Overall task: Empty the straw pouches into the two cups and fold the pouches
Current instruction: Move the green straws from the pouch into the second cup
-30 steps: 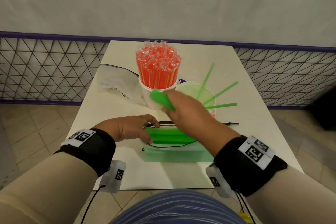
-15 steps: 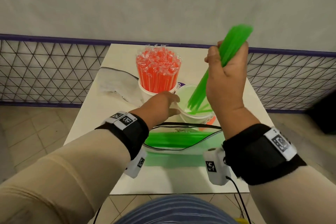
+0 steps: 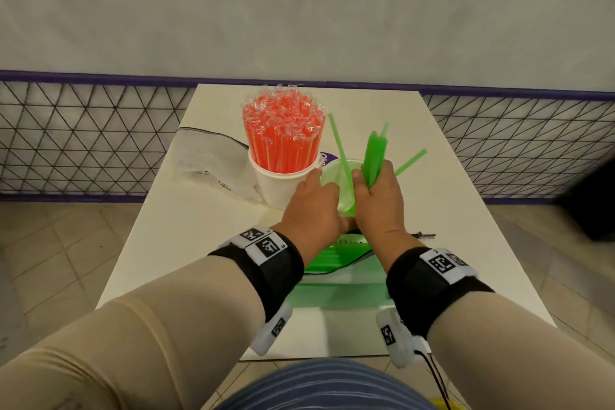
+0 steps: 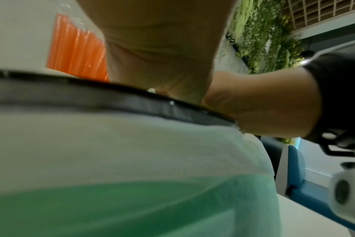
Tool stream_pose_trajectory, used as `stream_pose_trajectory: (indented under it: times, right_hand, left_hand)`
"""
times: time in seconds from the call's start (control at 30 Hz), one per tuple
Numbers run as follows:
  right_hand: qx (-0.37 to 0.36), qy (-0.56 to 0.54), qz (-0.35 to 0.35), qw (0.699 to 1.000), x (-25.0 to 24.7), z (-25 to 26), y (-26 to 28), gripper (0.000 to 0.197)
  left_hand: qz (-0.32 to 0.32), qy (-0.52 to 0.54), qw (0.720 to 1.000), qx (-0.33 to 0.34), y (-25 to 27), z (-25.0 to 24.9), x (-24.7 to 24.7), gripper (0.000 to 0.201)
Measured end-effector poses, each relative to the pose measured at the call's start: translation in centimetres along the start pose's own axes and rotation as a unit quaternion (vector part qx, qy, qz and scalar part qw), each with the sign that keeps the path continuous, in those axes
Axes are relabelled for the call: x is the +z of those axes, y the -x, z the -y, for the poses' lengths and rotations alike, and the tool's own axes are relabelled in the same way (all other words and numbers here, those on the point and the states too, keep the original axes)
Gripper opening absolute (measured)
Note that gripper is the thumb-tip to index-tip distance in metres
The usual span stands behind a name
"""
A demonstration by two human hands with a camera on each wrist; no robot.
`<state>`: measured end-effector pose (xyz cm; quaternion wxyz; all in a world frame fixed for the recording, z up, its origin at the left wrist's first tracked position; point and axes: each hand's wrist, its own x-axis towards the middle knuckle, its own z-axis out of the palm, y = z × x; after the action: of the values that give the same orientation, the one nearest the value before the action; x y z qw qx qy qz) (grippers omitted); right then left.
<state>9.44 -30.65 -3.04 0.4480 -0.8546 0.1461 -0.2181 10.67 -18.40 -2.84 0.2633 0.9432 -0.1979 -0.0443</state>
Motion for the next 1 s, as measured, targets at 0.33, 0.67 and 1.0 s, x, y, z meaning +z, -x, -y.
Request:
stream_pose_trajectory:
  times: [0.33,0.67,1.0]
  right_hand:
    - [0.049,0.007,0.034,0.998,-1.6,0.1,-4.8,0.038]
    - [0.018,0.101,0.046,0.994,-1.3,0.2,-6.8,0.082]
    - [-0.194,0.082,0.220,0.952,-0.2,5.8,1.1,0.005]
  left_hand:
    - [-0.037,-0.013,0.999,0.032,0.2,2.1,-1.1,0.046]
    - [-0.015,0.011,0.999,0.031,-0.3,1.5,-1.5,0.038]
    - [0.243,0.053,0.968,-0.037,0.9,5.5,-6.0,0.011]
